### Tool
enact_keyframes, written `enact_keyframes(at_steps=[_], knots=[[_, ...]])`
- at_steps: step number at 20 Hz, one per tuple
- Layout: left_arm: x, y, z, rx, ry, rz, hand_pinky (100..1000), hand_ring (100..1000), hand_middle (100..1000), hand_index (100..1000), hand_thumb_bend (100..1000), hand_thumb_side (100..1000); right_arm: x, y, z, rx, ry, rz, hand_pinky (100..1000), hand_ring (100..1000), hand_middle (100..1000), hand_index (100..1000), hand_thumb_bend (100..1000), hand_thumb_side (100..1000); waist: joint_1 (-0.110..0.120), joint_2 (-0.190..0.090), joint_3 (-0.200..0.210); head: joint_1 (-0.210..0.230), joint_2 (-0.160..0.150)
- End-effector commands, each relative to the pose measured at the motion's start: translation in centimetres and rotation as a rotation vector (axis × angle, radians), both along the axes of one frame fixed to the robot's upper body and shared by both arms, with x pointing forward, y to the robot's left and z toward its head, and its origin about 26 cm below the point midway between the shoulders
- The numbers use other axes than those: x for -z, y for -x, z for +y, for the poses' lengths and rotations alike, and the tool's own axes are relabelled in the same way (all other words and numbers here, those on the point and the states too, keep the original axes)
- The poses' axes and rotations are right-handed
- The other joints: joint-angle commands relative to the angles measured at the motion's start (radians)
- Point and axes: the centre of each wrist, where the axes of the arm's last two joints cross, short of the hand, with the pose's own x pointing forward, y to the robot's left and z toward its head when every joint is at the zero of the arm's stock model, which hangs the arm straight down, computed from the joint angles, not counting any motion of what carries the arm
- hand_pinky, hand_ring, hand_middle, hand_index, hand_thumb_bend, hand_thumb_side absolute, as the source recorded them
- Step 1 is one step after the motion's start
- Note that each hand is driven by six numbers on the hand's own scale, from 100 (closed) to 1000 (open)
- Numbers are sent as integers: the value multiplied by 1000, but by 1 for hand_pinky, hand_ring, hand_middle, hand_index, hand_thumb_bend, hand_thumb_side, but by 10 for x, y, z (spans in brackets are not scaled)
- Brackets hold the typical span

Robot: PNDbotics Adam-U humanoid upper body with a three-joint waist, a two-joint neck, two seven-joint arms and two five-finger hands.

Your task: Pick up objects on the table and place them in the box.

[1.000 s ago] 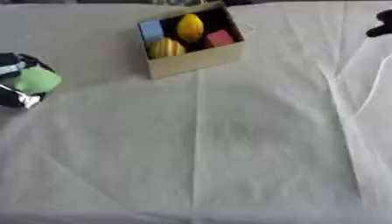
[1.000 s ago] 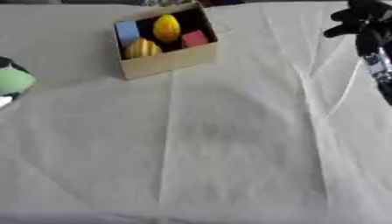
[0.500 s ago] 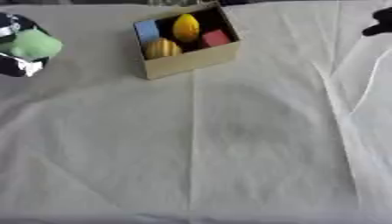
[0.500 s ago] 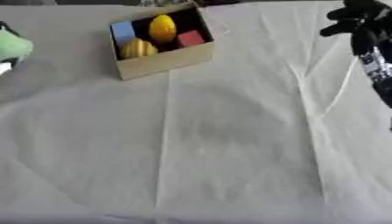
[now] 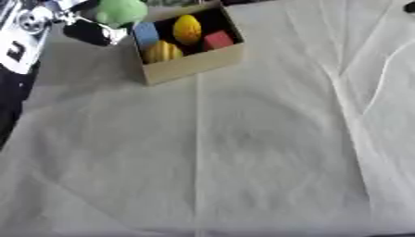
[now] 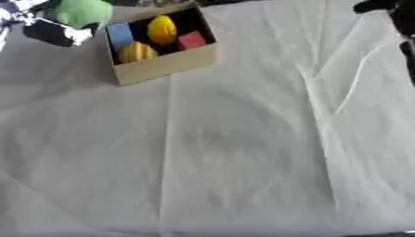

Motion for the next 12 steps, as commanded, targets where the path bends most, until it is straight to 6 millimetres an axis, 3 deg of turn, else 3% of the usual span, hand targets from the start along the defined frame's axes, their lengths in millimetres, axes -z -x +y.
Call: enact_keyframes(at_steps=[1, 6, 12], knots=[[-16, 1, -14, 45, 64, -38, 718, 768, 600, 761, 100, 360, -22, 0, 0, -30, 24, -57, 986, 730, 758, 890, 100, 618, -17, 6, -19, 9, 4], [-22, 0, -22, 77, 145, -41, 734, 776, 605, 772, 100, 386, -40, -5, 7, -82, 26, -115, 984, 731, 758, 889, 100, 618, -6, 46, -76, 31, -1], [-16, -6, -12, 16, 153, -59, 755, 800, 636, 788, 100, 358, -48, -8, 11, -121, 24, -136, 985, 730, 758, 889, 100, 620, 6, 66, -114, 52, -8]])
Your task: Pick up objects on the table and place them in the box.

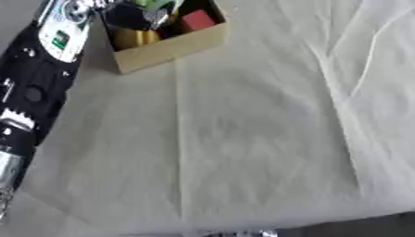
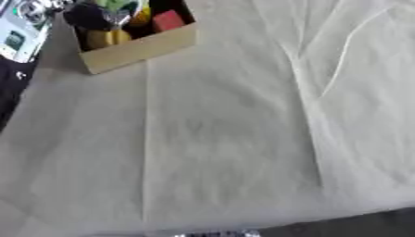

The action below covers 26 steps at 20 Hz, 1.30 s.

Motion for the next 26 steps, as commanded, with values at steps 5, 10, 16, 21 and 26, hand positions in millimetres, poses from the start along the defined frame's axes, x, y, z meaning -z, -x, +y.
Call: enact_keyframes(at_steps=[5, 10, 16, 21, 26], knots=[[-1, -8, 22, -131, 3, -98, 758, 808, 653, 792, 100, 312, -10, 3, 1, -18, 44, -19, 988, 728, 757, 889, 100, 621, 12, 2, -11, 15, -8], [10, -11, 29, -146, -64, -110, 871, 898, 764, 899, 100, 375, -5, 3, 2, -9, 43, -1, 991, 726, 756, 889, 100, 623, 14, 2, -8, 11, -6], [-4, -9, 30, -142, -171, -167, 970, 983, 827, 961, 322, 613, 2, 3, 2, 8, 48, 31, 994, 724, 755, 889, 100, 625, 16, -4, 1, 6, 4], [-7, -9, 35, -227, -190, -202, 993, 1000, 847, 985, 340, 658, 5, 4, 1, 14, 53, 40, 994, 723, 754, 888, 100, 624, 16, -11, 2, 4, 5], [-3, -10, 39, -232, -189, -191, 1000, 1000, 856, 991, 331, 564, 9, 4, 1, 23, 55, 58, 996, 723, 754, 888, 100, 626, 16, -19, 5, 0, 5]])
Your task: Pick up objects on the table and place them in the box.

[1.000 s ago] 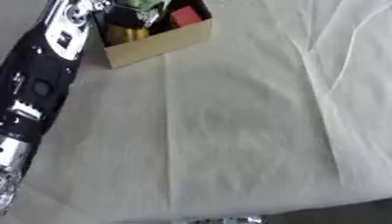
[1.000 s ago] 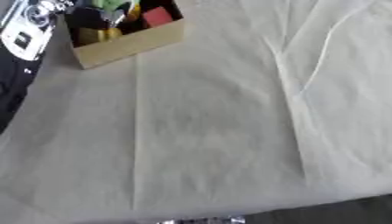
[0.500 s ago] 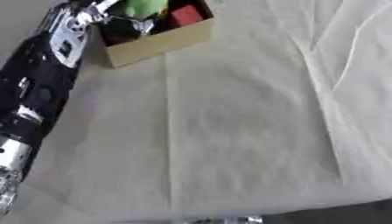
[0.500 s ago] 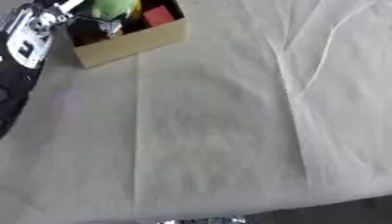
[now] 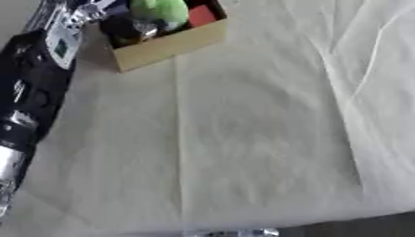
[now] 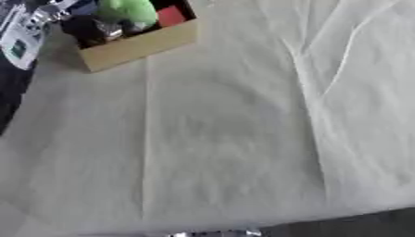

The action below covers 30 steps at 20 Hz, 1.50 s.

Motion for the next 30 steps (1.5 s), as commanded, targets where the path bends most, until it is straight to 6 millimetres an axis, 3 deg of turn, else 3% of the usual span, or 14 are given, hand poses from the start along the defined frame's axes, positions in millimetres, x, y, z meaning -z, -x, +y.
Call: enact_keyframes(at_steps=[1, 5, 6, 7, 8, 9, 10, 12, 15, 18, 23, 30], knots=[[-19, 1, 8, -7, 7, -41, 1000, 1000, 855, 992, 336, 546, -6, 3, 0, 7, 21, -12, 996, 722, 754, 887, 100, 626, 11, -28, 2, -6, 4], [-20, 1, 10, 7, 18, -36, 1000, 1000, 843, 985, 299, 533, -4, 4, 0, 11, 20, -2, 995, 722, 754, 887, 100, 626, 11, -36, 5, -7, 4], [-23, 2, 11, 10, 33, -44, 975, 990, 811, 952, 226, 488, -3, 4, -1, 14, 21, 1, 995, 723, 754, 887, 100, 625, 11, -40, 9, -9, 4], [-26, 4, 13, 13, 54, -57, 966, 982, 806, 942, 130, 620, -3, 5, -2, 20, 20, 4, 995, 723, 755, 887, 100, 655, 12, -43, 13, -12, 4], [-31, 6, 16, 17, 91, -77, 929, 951, 772, 886, 100, 447, -2, 5, -4, 27, 18, 7, 994, 723, 754, 887, 100, 625, 13, -48, 20, -16, 4], [-38, 10, 21, 11, 135, -104, 898, 940, 761, 862, 100, 396, -1, 6, -5, 36, 16, 7, 993, 724, 755, 887, 100, 693, 14, -53, 28, -21, 4], [-46, 15, 26, 1, 182, -145, 877, 912, 732, 802, 100, 294, -1, 8, -8, 46, 13, 6, 990, 725, 755, 887, 100, 624, 15, -60, 36, -27, 4], [-60, 30, 36, 31, 305, -199, 874, 905, 731, 818, 100, 390, 0, 10, -12, 62, 8, -2, 986, 726, 756, 887, 100, 622, 15, -71, 52, -38, 4], [-85, 65, 60, 103, 489, -254, 875, 898, 749, 838, 100, 459, 3, 13, -18, 82, 0, -19, 981, 728, 756, 887, 100, 620, 12, -86, 70, -50, 4], [-95, 101, 86, 122, 588, -280, 876, 894, 770, 843, 100, 542, 9, 17, -23, 108, -12, -29, 978, 729, 756, 887, 100, 619, 7, -97, 90, -57, 4], [-75, 156, 121, 172, 728, -269, 858, 868, 736, 831, 100, 574, 22, 22, -27, 149, -36, -37, 977, 728, 756, 886, 100, 618, -12, -97, 122, -55, 4], [-33, 215, 141, 163, 980, -331, 852, 858, 724, 841, 100, 565, 37, 26, -27, 175, -57, -68, 969, 730, 756, 885, 100, 613, -44, -91, 141, -59, 4]])
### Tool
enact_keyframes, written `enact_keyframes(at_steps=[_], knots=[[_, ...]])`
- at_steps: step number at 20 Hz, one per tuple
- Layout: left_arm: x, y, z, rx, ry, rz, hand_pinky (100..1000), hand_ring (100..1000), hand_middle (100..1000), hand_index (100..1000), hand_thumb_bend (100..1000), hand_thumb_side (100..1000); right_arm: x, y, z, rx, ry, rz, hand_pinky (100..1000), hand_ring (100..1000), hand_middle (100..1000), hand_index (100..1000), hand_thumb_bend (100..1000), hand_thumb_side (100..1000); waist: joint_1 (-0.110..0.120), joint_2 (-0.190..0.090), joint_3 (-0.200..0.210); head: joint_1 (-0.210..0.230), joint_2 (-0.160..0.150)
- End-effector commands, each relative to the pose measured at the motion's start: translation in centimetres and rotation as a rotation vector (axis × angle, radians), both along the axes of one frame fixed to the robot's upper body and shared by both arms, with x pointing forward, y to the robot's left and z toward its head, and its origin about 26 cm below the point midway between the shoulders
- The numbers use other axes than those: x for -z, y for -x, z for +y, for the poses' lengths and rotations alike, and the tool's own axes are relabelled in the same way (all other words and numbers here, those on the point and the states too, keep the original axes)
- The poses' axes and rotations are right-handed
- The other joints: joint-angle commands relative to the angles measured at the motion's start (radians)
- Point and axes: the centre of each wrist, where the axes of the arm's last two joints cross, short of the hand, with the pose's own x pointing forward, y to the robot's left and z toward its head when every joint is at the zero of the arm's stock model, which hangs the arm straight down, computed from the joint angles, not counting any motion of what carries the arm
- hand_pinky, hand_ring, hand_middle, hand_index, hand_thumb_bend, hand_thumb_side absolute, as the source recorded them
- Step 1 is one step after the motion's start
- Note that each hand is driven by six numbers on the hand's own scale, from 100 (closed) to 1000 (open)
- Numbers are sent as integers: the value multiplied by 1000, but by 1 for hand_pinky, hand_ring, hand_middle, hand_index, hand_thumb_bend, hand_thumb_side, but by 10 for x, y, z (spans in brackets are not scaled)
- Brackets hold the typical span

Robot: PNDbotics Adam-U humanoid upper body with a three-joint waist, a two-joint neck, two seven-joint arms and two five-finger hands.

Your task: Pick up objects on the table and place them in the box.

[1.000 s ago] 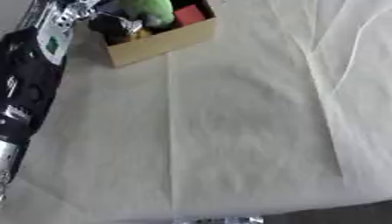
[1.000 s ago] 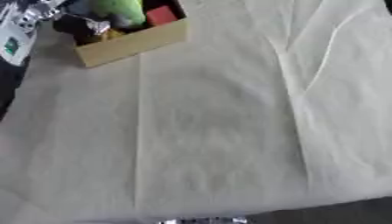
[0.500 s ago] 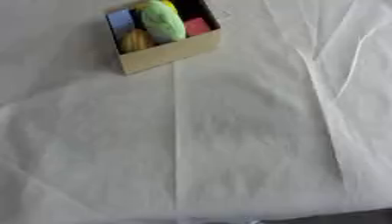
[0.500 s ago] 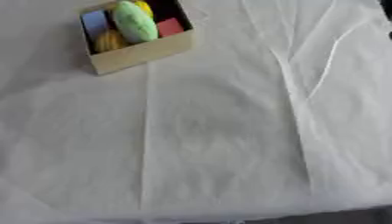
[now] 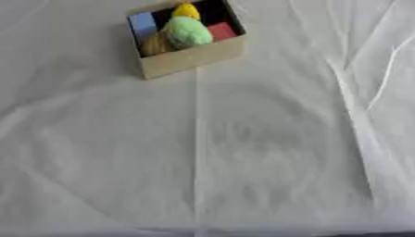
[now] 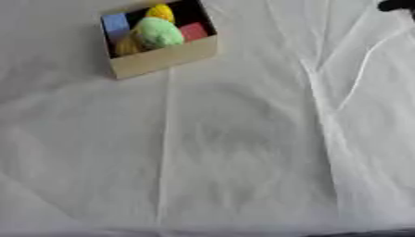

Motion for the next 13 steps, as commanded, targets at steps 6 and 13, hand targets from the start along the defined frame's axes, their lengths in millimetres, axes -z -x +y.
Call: enact_keyframes(at_steps=[6, 13], knots=[[18, 29, 19, -11, 229, -124, 851, 855, 721, 845, 100, 578, 3, 5, 0, 23, 10, -58, 965, 729, 755, 884, 100, 621, -21, -36, 11, 2, 4], [33, 31, 23, 31, 292, -70, 849, 846, 706, 835, 100, 583, 7, 6, 1, 28, 4, -83, 959, 730, 754, 883, 100, 628, -18, -47, 11, 1, 4]])
